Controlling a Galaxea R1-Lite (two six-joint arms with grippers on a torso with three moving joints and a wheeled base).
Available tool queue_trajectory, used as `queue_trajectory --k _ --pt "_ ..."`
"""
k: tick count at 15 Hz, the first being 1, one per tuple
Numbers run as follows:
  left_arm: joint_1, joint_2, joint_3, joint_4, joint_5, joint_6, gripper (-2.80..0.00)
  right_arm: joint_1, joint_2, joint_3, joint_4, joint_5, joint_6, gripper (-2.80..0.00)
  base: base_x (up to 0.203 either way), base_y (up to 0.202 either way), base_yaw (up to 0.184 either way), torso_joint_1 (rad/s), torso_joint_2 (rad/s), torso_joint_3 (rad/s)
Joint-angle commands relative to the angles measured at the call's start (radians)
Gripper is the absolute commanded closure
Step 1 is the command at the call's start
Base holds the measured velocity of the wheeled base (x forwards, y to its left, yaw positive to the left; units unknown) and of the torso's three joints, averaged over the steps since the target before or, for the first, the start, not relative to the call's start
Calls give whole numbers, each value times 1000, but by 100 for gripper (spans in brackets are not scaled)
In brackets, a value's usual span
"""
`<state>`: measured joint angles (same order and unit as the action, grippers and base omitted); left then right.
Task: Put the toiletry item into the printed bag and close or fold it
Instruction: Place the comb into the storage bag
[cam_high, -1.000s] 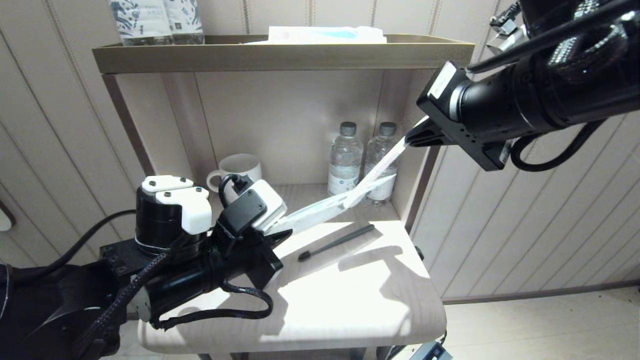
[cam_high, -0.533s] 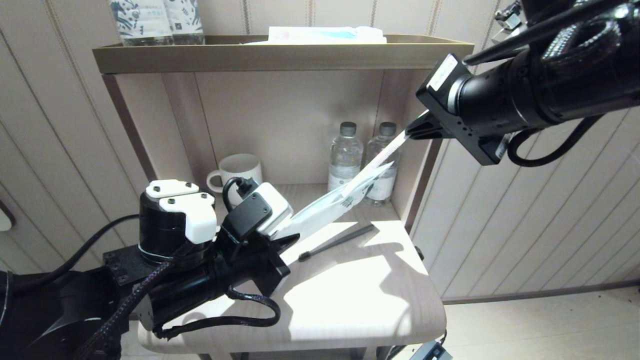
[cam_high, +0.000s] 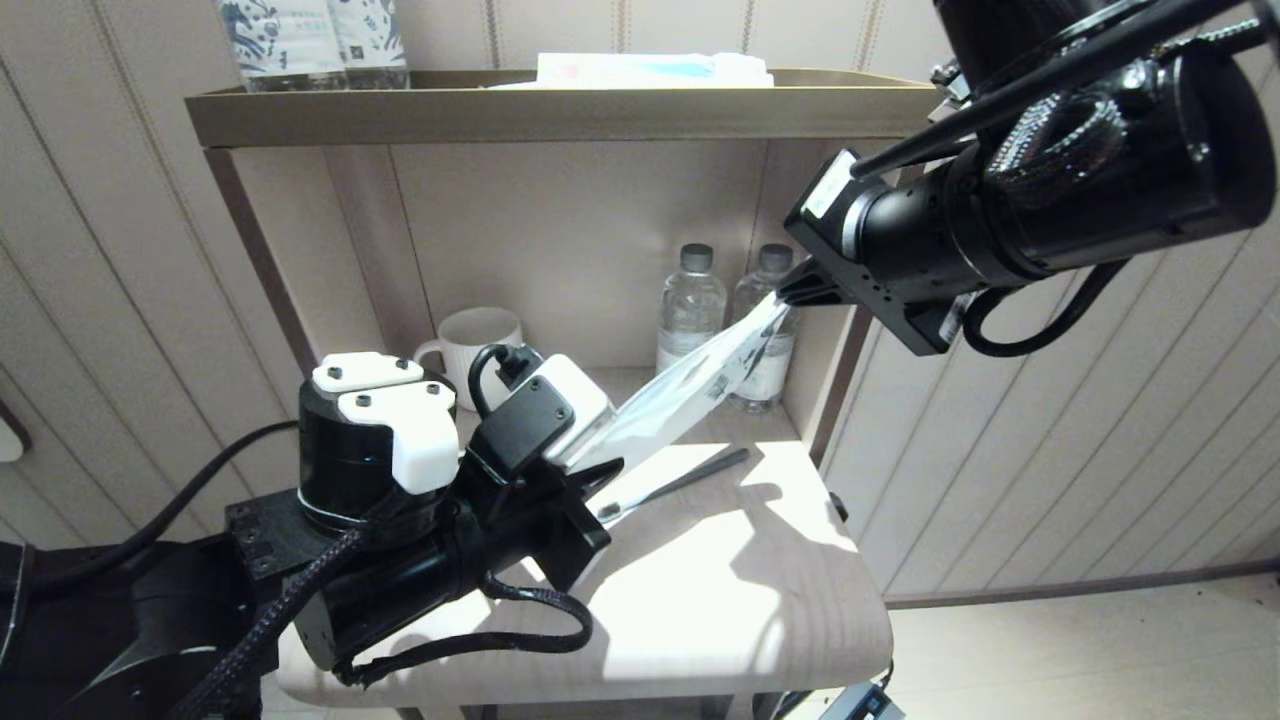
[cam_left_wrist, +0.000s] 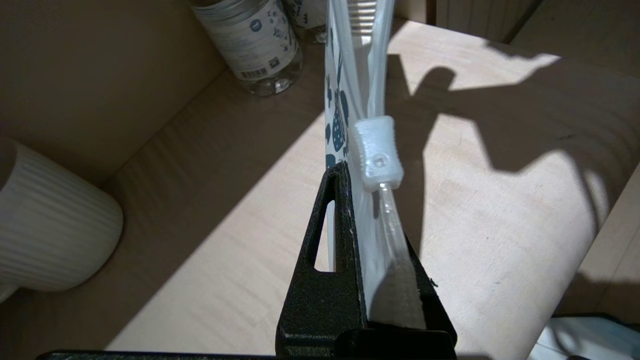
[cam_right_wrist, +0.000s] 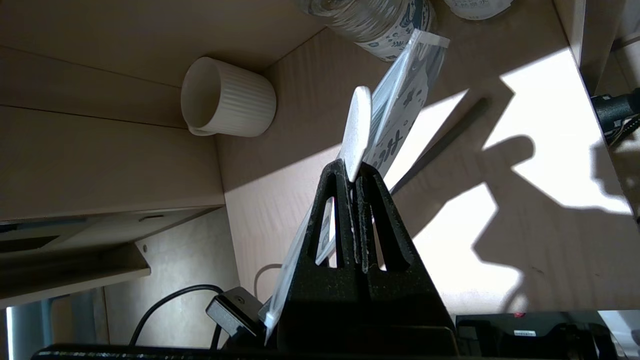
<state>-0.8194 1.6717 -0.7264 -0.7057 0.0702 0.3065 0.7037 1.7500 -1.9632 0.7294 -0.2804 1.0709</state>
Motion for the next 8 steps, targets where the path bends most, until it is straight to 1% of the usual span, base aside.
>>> queue_trajectory --k 1,3,5,8 --pt "-18 6 -7 -3 2 2 0 15 9 0 4 -2 6 0 0 0 0 0 0 0" --pt "-35 15 -19 -3 13 2 0 42 19 -1 3 -2 5 0 0 0 0 0 0 0" --pt "-53 26 -32 -3 47 2 0 60 31 -2 0 -2 3 0 0 0 0 0 0 0" --pt "-60 31 -34 -3 48 2 0 78 40 -2 -1 5 2 0 0 0 0 0 0 0"
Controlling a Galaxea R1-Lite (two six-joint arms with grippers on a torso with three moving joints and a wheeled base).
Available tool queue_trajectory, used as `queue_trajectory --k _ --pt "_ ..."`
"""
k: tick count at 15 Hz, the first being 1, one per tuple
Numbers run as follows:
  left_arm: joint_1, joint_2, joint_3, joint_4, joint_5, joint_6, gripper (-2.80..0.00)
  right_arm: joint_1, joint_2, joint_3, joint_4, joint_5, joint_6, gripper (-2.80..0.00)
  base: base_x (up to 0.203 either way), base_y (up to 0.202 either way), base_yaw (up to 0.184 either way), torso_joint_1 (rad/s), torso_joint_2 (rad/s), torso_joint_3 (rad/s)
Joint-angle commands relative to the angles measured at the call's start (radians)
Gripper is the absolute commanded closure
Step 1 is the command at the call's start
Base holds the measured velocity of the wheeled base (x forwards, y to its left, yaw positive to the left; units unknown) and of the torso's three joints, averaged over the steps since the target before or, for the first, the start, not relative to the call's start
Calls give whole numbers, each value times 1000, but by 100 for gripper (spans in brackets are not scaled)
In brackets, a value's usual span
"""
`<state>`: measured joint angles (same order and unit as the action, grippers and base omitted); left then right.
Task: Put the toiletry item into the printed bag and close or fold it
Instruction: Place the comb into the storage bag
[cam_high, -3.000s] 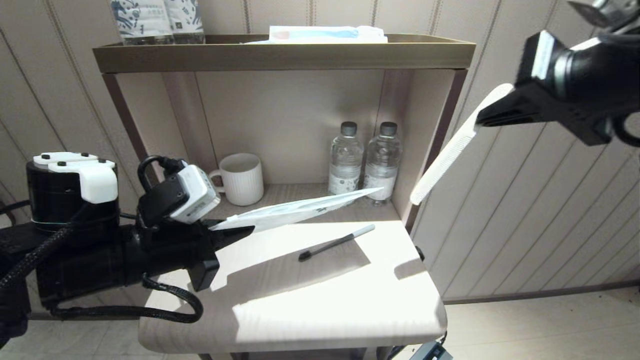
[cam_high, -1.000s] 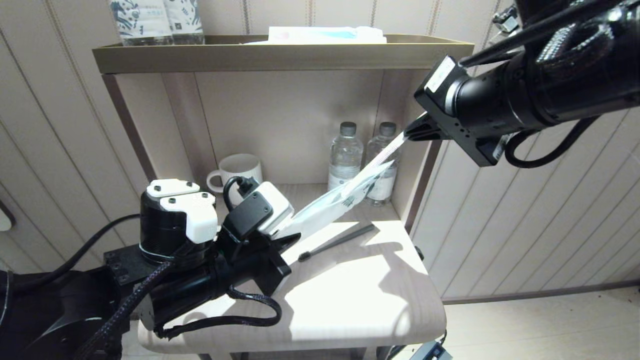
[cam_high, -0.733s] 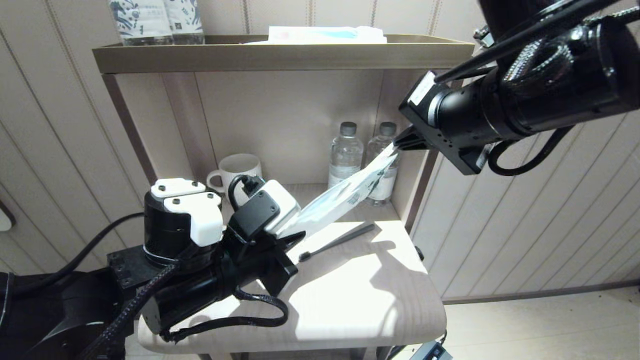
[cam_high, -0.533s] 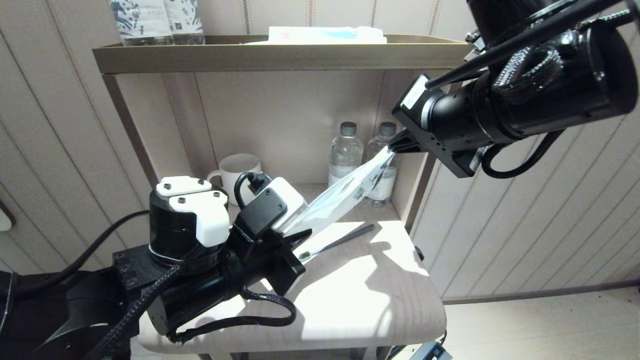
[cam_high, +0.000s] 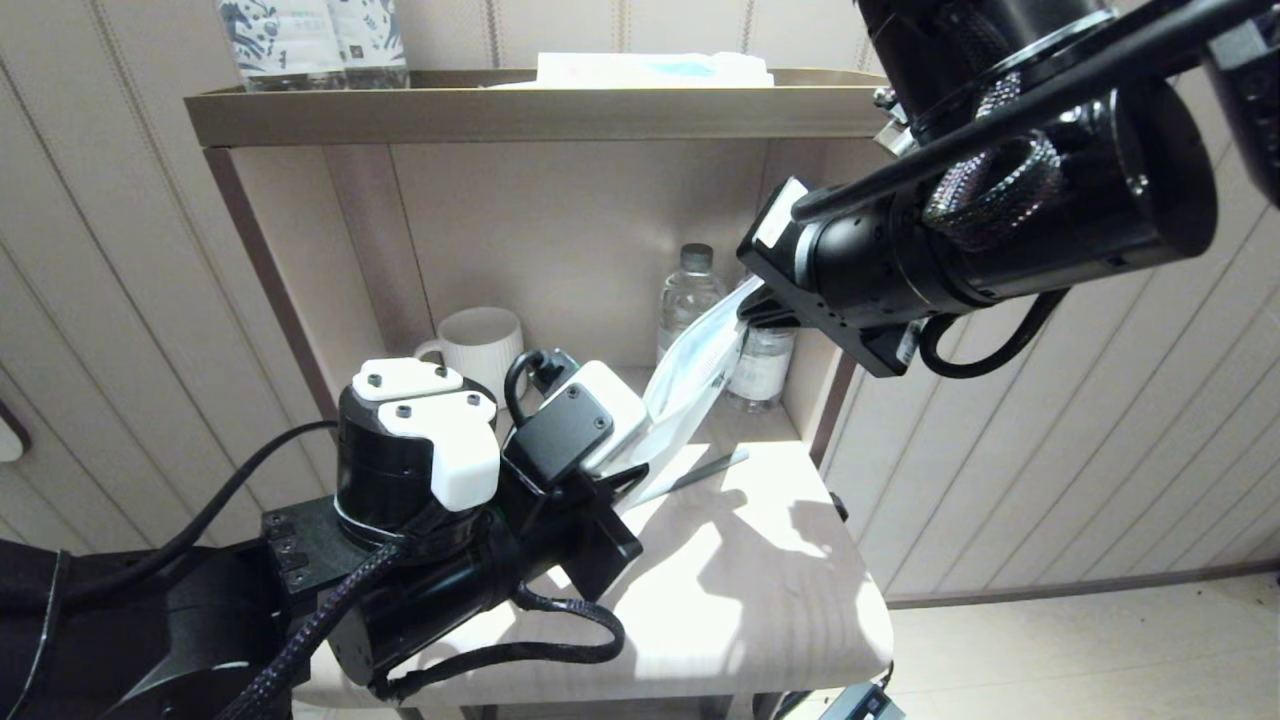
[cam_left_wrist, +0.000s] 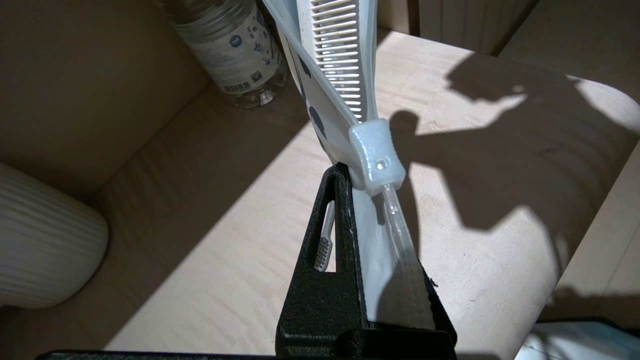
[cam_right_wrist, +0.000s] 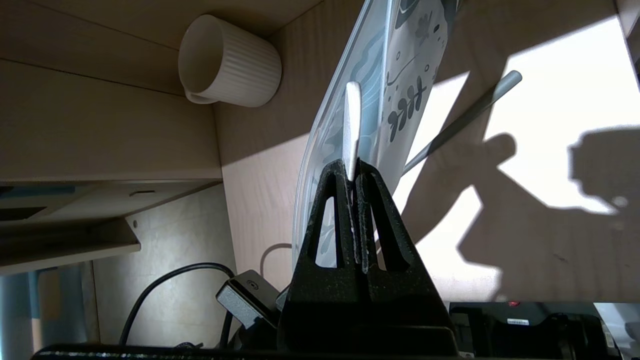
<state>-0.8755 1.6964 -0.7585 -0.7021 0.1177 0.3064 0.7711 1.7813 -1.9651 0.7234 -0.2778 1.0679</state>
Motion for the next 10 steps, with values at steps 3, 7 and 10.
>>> queue_trajectory --k 3,7,10 --pt "-3 5 -2 -8 0 2 0 23 26 0 12 5 1 0 0 0 0 0 0 0" --pt "-3 2 1 -8 0 0 0 24 36 2 15 5 5 0 0 0 0 0 0 0" --pt "-3 3 -1 -8 2 -9 0 -12 26 2 29 6 14 0 0 0 0 0 0 0"
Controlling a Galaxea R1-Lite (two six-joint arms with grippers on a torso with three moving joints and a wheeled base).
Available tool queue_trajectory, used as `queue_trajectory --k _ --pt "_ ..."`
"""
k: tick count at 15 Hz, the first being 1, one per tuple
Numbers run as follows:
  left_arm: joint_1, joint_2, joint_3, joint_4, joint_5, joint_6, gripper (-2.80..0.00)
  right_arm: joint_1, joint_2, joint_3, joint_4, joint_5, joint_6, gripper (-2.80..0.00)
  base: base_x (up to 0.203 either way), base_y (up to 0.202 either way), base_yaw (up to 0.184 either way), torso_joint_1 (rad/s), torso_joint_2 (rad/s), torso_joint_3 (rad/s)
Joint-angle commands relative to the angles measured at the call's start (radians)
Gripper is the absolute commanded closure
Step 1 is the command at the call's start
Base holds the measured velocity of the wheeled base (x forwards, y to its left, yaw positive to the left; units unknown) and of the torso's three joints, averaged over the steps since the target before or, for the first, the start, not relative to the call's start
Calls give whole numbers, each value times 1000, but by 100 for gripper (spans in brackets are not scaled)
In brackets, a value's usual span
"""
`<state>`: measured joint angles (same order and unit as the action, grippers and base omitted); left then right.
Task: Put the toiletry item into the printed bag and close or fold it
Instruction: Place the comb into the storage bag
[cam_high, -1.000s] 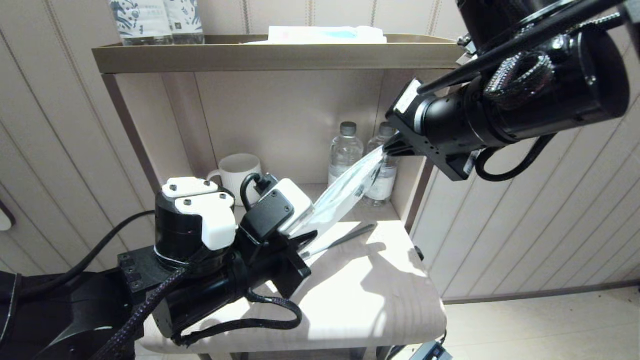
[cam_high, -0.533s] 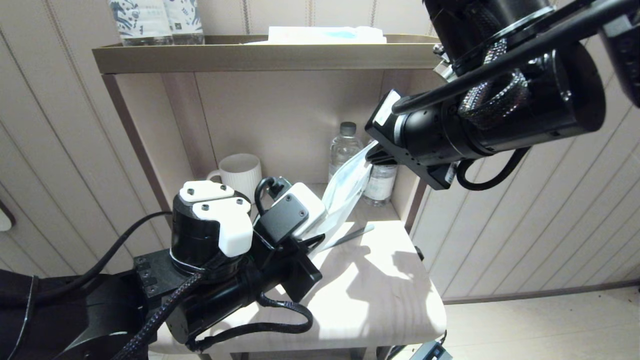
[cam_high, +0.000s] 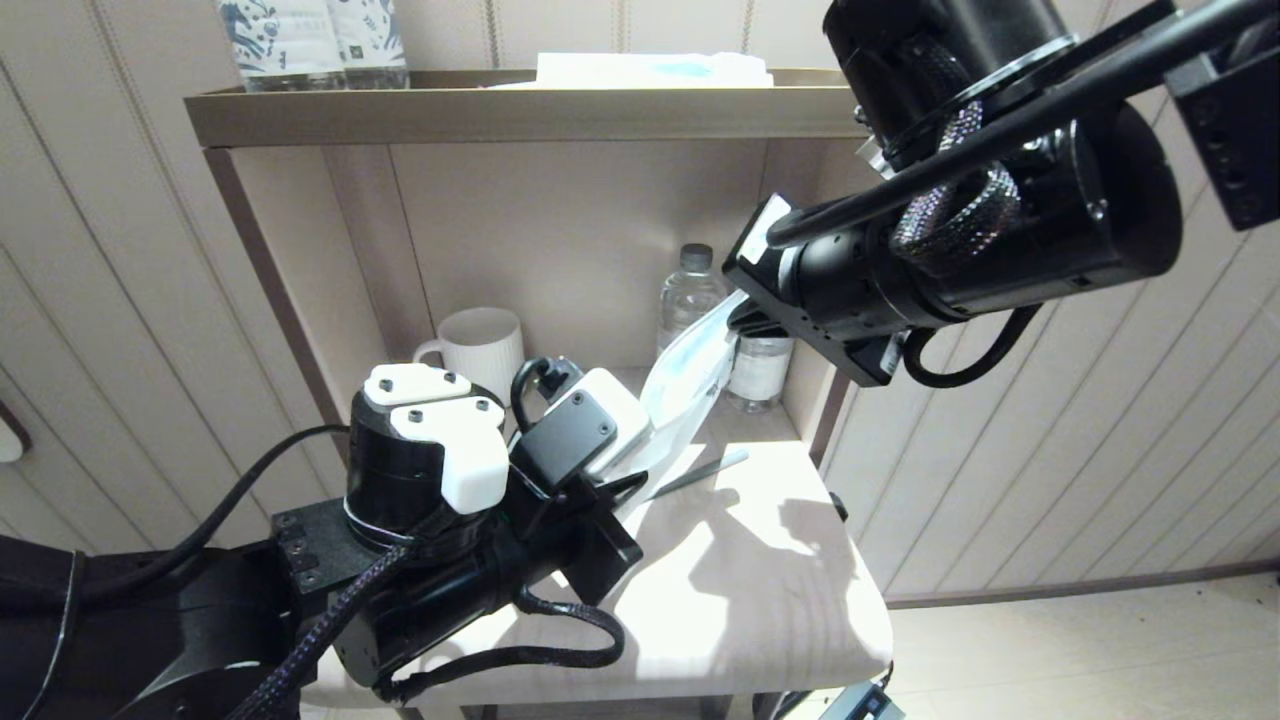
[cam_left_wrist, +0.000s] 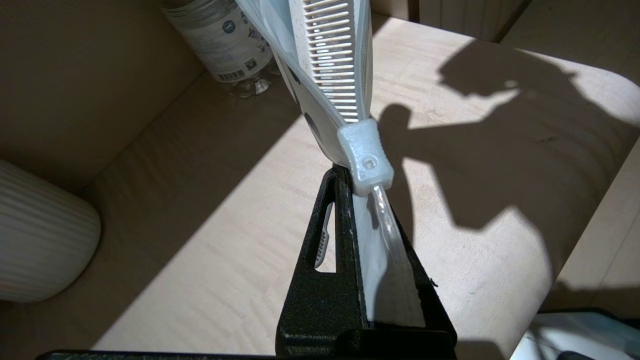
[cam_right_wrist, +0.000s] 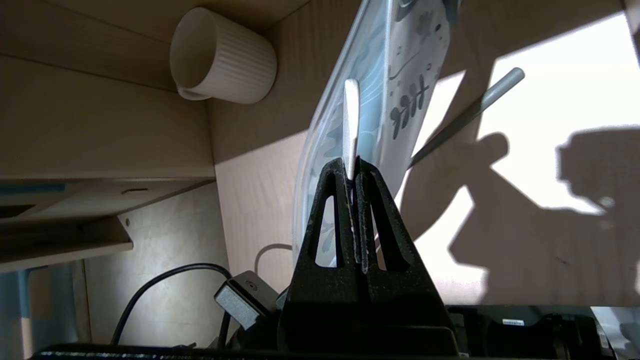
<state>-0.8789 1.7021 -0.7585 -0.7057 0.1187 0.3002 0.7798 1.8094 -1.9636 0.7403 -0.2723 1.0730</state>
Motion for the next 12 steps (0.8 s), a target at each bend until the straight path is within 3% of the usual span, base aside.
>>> queue_trajectory --k 1,3,5,12 --pt "0 -2 -6 -6 1 -11 0 -34 -3 0 32 2 19 0 0 0 0 0 0 0" --pt "0 -1 -30 -4 18 -23 0 -61 3 0 67 10 34 0 0 0 0 0 0 0" --pt "0 -1 -60 -5 76 -20 0 -87 -1 0 68 54 49 0 0 0 0 0 0 0" --pt "-68 8 -73 -4 122 -13 0 -83 -15 -1 53 79 51 0 0 0 0 0 0 0"
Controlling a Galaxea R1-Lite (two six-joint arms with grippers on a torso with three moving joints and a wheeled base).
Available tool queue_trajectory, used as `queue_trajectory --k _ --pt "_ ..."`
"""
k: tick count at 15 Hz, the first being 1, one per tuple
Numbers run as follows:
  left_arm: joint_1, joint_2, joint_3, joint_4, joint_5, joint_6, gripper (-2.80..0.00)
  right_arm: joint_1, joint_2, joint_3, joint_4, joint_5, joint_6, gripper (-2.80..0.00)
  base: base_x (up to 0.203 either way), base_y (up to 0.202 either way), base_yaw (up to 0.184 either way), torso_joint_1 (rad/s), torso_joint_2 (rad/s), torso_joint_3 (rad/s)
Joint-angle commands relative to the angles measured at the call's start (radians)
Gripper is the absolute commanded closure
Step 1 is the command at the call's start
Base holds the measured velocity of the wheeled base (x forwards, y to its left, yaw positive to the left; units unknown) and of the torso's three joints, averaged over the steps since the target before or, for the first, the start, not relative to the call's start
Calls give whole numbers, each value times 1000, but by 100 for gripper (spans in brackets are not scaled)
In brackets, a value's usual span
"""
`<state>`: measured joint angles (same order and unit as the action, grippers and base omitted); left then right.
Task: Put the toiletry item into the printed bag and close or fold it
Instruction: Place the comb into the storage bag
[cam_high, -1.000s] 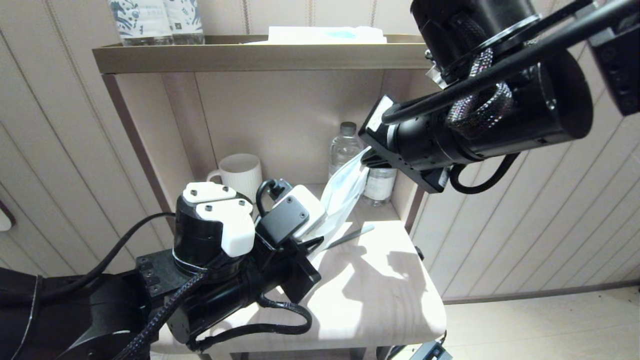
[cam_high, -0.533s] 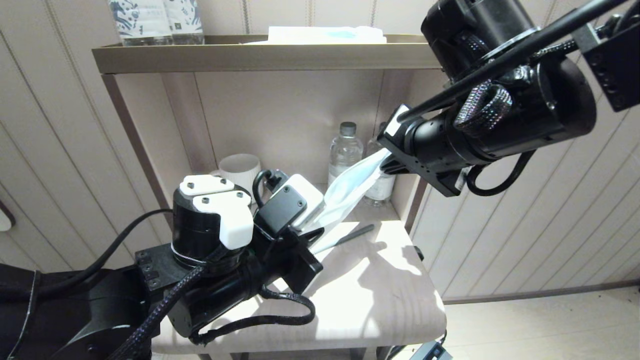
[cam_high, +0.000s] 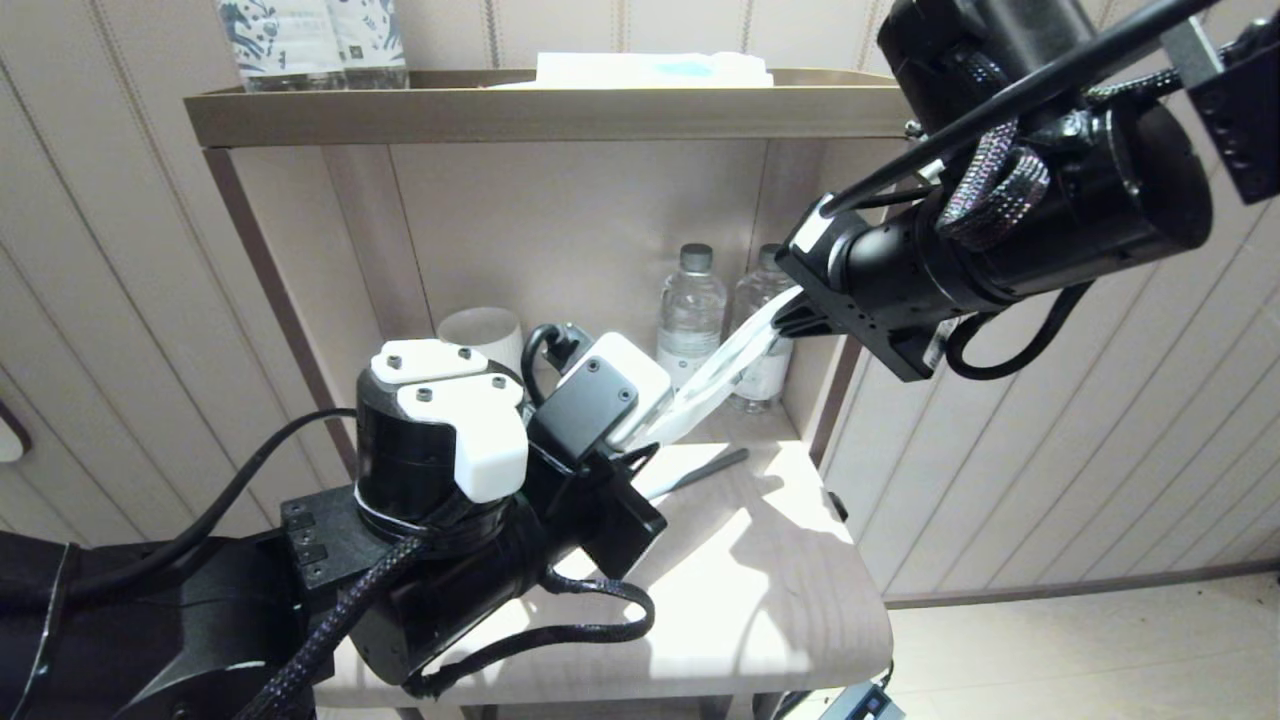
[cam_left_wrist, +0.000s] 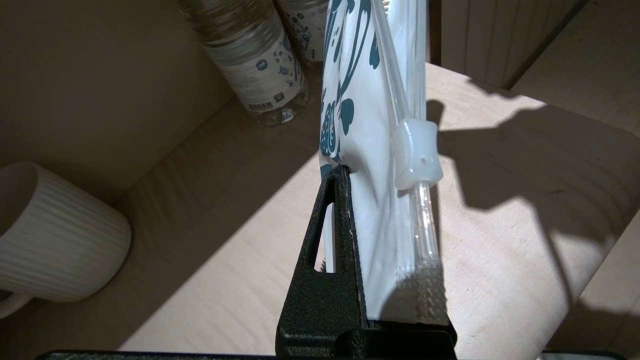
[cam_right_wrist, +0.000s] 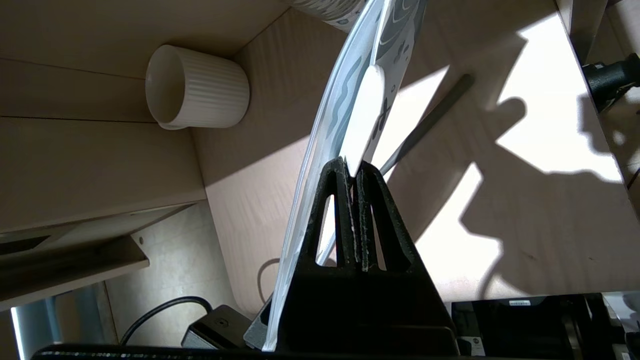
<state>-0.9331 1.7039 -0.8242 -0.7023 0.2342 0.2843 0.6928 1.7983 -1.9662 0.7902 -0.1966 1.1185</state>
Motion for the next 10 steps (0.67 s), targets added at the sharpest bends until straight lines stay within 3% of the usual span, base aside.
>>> queue_trajectory --k 1,9,10 --pt "-18 8 -12 -6 7 3 0 6 -2 0 1 5 6 0 0 0 0 0 0 0" --pt "-21 11 -12 -6 7 3 0 7 -1 0 -8 5 4 0 0 0 0 0 0 0" --pt "-21 11 -12 -6 7 4 0 7 -2 0 -8 3 4 -280 0 0 0 0 0 0"
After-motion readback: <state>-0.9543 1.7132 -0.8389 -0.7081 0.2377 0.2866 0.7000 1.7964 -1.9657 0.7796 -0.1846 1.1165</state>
